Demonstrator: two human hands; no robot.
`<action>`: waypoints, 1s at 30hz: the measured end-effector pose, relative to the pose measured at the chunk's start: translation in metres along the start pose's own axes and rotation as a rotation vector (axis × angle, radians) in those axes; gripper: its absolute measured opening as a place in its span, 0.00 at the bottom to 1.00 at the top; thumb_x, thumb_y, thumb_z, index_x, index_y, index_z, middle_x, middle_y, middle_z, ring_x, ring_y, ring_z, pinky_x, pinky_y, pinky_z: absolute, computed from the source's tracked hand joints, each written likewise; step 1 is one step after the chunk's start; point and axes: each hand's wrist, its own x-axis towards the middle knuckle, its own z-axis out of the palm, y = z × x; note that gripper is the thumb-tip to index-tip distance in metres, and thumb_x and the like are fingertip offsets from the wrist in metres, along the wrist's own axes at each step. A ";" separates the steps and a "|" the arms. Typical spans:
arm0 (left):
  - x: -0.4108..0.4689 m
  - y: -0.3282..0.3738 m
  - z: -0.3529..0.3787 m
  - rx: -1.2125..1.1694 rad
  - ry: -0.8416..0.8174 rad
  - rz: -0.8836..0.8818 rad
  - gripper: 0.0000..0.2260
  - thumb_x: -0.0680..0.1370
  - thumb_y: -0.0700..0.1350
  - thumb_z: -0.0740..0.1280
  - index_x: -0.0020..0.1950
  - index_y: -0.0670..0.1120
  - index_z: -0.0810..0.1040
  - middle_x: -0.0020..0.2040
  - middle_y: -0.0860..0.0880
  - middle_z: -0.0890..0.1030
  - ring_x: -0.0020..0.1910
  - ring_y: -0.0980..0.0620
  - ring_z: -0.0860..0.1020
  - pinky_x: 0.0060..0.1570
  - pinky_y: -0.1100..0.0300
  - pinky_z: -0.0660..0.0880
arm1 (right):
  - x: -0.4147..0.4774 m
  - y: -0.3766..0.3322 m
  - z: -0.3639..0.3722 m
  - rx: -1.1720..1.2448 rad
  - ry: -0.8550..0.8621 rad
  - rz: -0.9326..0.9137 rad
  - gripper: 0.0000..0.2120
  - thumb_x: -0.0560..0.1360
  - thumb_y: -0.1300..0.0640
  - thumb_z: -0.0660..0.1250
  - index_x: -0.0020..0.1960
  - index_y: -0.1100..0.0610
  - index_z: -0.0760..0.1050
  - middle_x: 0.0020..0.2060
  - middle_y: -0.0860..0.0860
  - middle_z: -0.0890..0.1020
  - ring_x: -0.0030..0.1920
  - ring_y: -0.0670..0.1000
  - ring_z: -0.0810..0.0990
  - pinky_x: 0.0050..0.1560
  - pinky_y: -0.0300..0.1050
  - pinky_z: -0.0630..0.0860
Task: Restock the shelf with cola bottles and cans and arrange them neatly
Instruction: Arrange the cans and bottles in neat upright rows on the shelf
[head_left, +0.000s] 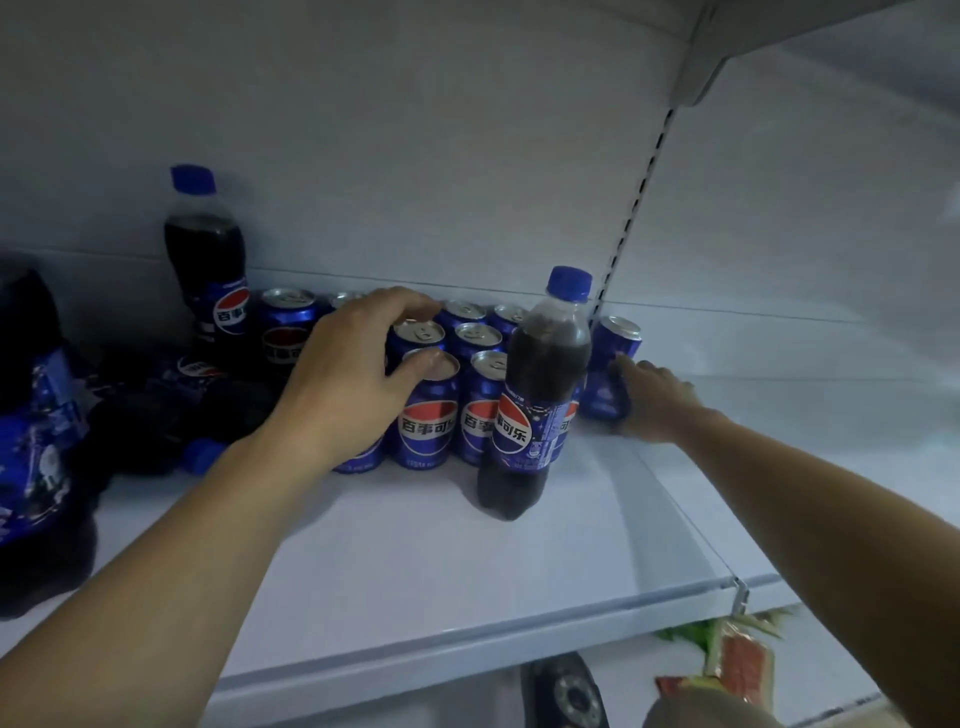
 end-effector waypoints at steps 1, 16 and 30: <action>0.001 -0.001 -0.001 0.000 0.005 0.004 0.17 0.78 0.47 0.73 0.66 0.51 0.78 0.62 0.58 0.80 0.56 0.67 0.71 0.53 0.78 0.65 | 0.003 0.000 -0.003 0.015 0.000 -0.010 0.39 0.65 0.45 0.76 0.71 0.50 0.63 0.58 0.55 0.78 0.56 0.60 0.78 0.54 0.53 0.76; 0.001 0.030 -0.020 -0.417 0.197 0.078 0.15 0.78 0.55 0.65 0.63 0.55 0.77 0.57 0.62 0.81 0.60 0.62 0.78 0.56 0.68 0.74 | -0.043 -0.104 -0.262 1.050 0.260 -0.368 0.33 0.68 0.61 0.79 0.70 0.56 0.70 0.58 0.53 0.82 0.56 0.53 0.84 0.55 0.54 0.83; 0.013 0.008 -0.061 -1.278 0.441 -0.407 0.23 0.75 0.57 0.67 0.68 0.49 0.73 0.56 0.45 0.84 0.41 0.47 0.84 0.38 0.58 0.77 | -0.077 -0.261 -0.266 0.833 -0.148 -0.799 0.28 0.71 0.58 0.76 0.68 0.52 0.73 0.58 0.48 0.81 0.55 0.45 0.83 0.51 0.44 0.83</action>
